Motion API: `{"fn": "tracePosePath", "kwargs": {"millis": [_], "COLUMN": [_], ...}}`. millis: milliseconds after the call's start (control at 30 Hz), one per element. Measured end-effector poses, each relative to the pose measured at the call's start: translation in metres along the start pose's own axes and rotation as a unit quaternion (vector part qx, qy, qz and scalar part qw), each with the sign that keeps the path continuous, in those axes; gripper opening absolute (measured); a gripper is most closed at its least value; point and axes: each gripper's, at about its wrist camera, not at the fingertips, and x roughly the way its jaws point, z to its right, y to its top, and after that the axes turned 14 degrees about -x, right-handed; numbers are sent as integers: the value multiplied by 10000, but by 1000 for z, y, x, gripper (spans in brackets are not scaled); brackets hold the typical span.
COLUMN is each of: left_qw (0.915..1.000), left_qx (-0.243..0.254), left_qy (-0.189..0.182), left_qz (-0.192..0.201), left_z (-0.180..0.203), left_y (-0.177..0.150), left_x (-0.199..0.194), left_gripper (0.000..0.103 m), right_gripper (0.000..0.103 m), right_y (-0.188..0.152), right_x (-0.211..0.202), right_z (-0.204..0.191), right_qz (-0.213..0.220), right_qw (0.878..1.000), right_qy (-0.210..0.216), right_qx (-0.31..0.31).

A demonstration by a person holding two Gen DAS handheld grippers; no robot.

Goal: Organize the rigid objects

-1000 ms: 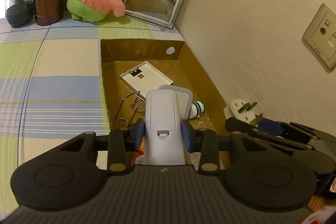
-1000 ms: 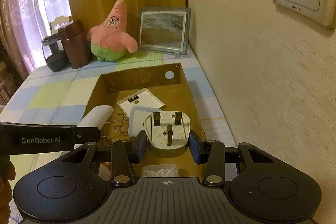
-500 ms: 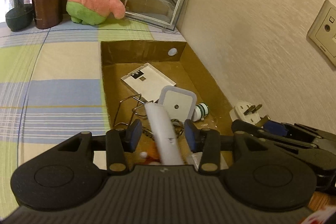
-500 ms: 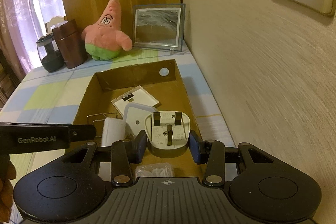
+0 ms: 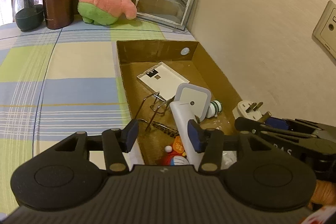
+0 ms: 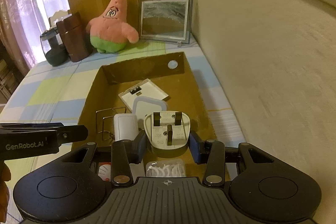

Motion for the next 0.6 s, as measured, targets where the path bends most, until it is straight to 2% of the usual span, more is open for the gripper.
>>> {"fn": "tracePosePath", "kwargs": {"millis": [167,233,300,400,600], "left_qw": [10000,9999,9998,9996,9992], "left_qx": [16,28,48,124,210], "left_qy": [48,63,70,54,131], "left_qz": [48,100,169,249,328], "left_z": [-6,-9,-12,-14,-14], "left_y": [0,-1,-2,-7,-26], "left_x": [-4,-8,-13,-23,-46], "left_gripper": [61,74,80,93,102], "right_gripper": [40,41,53,62,66], "right_y": [2,4,6,5,-7], "right_x": [6,2,-6,-22,-58], "right_z": [2,5,9,12,9], "right_qz": [66,138,237,341,302], "right_qw": [9998,9996,9991,9983,9979], "right_qy": [81,27,7,-71,-113], "right_qx": [165,239,346,459,560]}}
